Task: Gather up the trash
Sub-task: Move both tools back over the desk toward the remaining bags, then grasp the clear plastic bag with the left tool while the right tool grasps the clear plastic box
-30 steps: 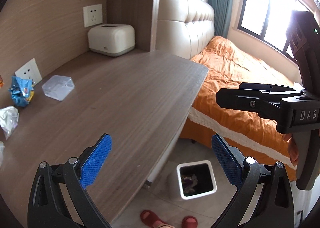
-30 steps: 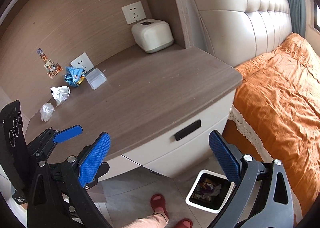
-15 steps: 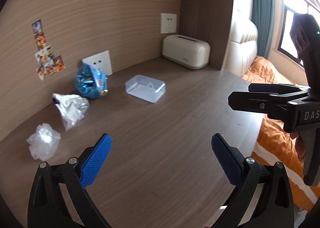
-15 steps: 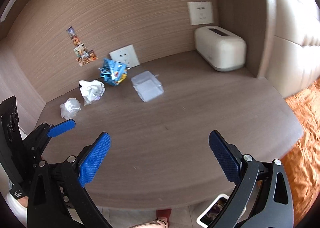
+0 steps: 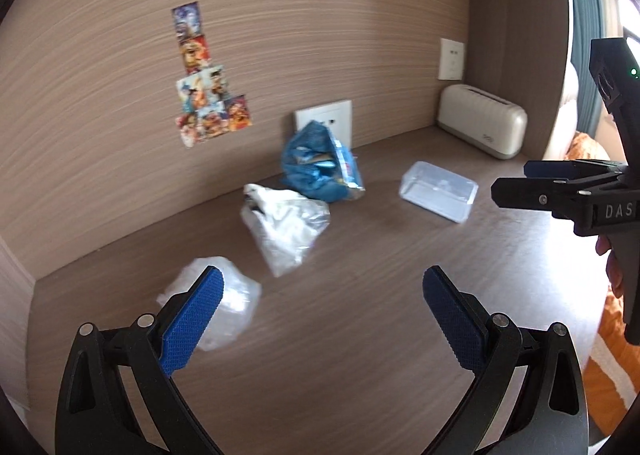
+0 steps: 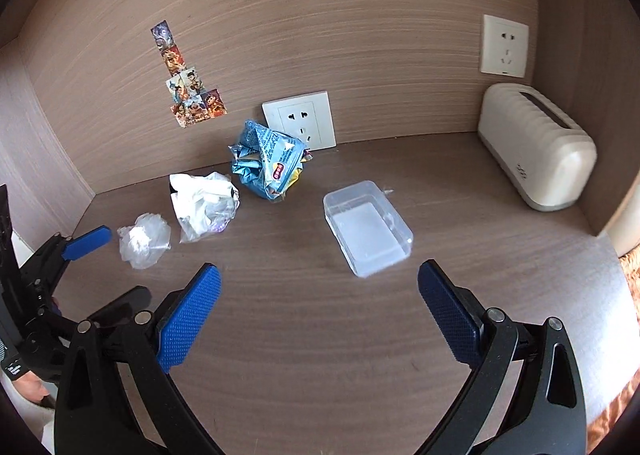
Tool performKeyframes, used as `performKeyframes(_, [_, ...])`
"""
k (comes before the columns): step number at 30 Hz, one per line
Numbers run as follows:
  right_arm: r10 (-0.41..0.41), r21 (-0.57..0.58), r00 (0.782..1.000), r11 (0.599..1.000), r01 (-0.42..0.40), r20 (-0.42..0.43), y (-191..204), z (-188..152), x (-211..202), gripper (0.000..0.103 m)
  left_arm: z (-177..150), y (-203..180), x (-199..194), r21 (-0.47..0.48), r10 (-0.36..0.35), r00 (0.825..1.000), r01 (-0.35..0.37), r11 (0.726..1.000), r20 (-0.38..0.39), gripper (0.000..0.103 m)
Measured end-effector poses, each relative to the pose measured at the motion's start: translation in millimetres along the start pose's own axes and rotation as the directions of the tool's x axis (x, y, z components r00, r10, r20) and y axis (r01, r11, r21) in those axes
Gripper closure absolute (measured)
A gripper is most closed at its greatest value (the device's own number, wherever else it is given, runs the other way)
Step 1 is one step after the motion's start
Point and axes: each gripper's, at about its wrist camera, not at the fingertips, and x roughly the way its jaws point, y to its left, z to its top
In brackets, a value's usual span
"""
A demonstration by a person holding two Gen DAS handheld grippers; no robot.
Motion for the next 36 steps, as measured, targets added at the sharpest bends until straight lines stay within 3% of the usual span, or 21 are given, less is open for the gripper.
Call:
performKeyframes(9, [-0.029, -0.016, 0.998, 0.999, 0.028, -0.050, -13, 16, 60, 0.005, -2, 44, 33, -0.064, 0.074, 0.995, -0.078, 0.995, -0.065, 0.005])
performKeyframes(17, [-0.097, -0.115, 0.989, 0.990, 0.085, -0.107, -16, 32, 110, 0.005, -8, 72, 79, -0.116, 0.036, 0.982, -0.058, 0.992, -0.185, 0.007])
performKeyframes(21, [-0.115, -0.129, 0.983, 0.987, 0.097, -0.145, -23, 34, 127, 0.005, -11, 78, 88, -0.132, 0.018, 0.976, -0.048, 0.990, -0.219, 0.025])
performKeyframes(23, [-0.100, -0.118, 0.981, 0.990, 0.081, -0.166, -27, 32, 131, 0.024, -11, 79, 88, -0.124, 0.025, 0.976, -0.052, 0.991, -0.216, 0.038])
performKeyframes(25, [-0.105, -0.142, 0.983, 0.986, 0.083, -0.148, -25, 32, 129, 0.044, -12, 77, 87, -0.097, 0.044, 0.974, -0.066, 0.993, -0.220, 0.044])
performKeyframes(28, [-0.090, -0.132, 0.985, 0.989, 0.071, -0.147, -25, 32, 123, 0.044, -7, 72, 83, -0.081, 0.042, 0.975, -0.061, 0.995, -0.218, 0.049])
performKeyframes(36, [-0.040, -0.116, 0.998, 0.993, 0.033, -0.057, -10, 17, 63, 0.044, 7, 40, 36, -0.059, 0.015, 0.990, -0.024, 0.998, -0.141, 0.050])
